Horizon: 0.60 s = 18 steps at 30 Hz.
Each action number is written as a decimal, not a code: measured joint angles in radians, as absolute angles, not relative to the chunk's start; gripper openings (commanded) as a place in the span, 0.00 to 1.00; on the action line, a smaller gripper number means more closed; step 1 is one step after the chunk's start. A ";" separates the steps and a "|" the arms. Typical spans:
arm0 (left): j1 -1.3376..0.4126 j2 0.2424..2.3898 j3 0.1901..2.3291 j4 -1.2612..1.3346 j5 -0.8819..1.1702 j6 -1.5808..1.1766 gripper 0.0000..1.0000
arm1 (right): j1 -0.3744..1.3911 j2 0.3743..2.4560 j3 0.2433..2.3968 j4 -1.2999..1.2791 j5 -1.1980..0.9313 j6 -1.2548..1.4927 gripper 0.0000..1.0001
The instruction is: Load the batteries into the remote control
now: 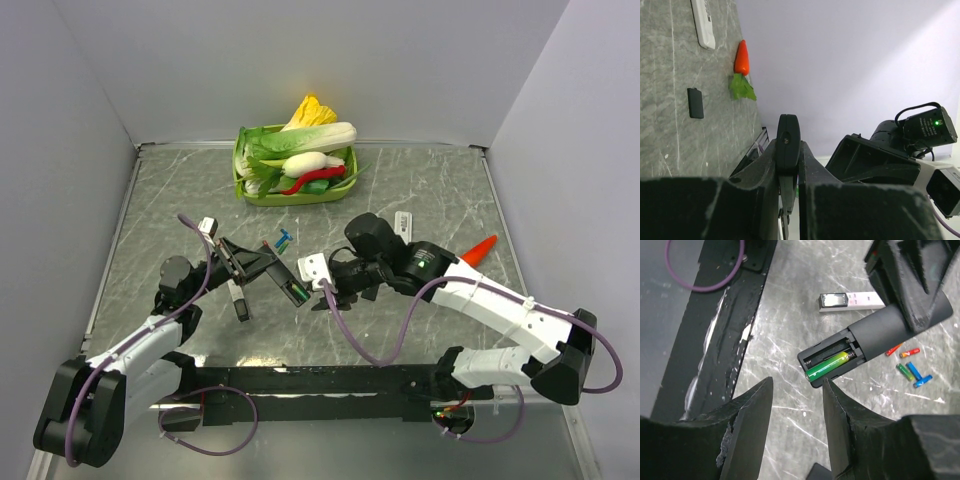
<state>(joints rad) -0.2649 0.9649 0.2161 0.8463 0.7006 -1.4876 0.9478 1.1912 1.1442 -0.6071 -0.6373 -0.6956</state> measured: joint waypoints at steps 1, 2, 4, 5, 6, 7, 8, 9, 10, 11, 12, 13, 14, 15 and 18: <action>-0.265 0.965 0.218 0.845 0.704 -1.488 0.01 | 0.946 1.193 1.147 -0.613 -0.643 -0.709 0.51; -0.265 0.965 0.220 0.845 0.707 -1.488 0.01 | 0.946 1.197 1.152 -0.620 -0.649 -0.727 0.51; -0.265 0.965 0.221 0.843 0.712 -1.487 0.01 | 0.945 1.211 1.169 -0.632 -0.657 -0.757 0.50; -0.265 0.965 0.222 0.842 0.714 -1.487 0.01 | 0.945 1.217 1.176 -0.635 -0.659 -0.768 0.50; -0.265 0.965 0.223 0.840 0.715 -1.487 0.01 | 0.945 1.225 1.184 -0.637 -0.661 -0.780 0.50; -0.265 0.965 0.225 0.839 0.719 -1.487 0.01 | 0.945 1.232 1.190 -0.640 -0.664 -0.789 0.50; -0.265 0.965 0.225 0.839 0.719 -1.487 0.01 | 0.945 1.239 1.196 -0.644 -0.665 -0.798 0.49; -0.265 0.965 0.226 0.839 0.721 -1.487 0.01 | 0.945 1.244 1.202 -0.647 -0.667 -0.805 0.49; -0.265 0.965 0.227 0.838 0.722 -1.487 0.01 | 0.945 1.251 1.211 -0.652 -0.671 -0.813 0.49; -0.265 0.965 0.228 0.838 0.723 -1.487 0.01 | 0.945 1.256 1.215 -0.652 -0.674 -0.819 0.49; -0.265 0.965 0.229 0.838 0.723 -1.487 0.01 | 0.945 1.259 1.219 -0.656 -0.677 -0.825 0.48; -0.265 0.965 0.231 0.837 0.725 -1.487 0.01 | 0.945 1.263 1.225 -0.661 -0.681 -0.831 0.48; -0.265 0.965 0.231 0.837 0.727 -1.487 0.01 | 0.945 1.267 1.230 -0.665 -0.685 -0.836 0.47; -0.265 0.965 0.231 0.837 0.730 -1.487 0.01 | 0.945 1.271 1.234 -0.667 -0.690 -0.841 0.47; -0.265 0.965 0.231 0.835 0.737 -1.487 0.01 | 0.945 1.284 1.239 -0.676 -0.701 -0.858 0.46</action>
<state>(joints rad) -0.2649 0.9649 0.2314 0.8352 0.7368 -1.4872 0.9447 1.2839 1.2388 -0.6758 -0.7006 -0.8577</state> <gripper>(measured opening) 0.166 0.468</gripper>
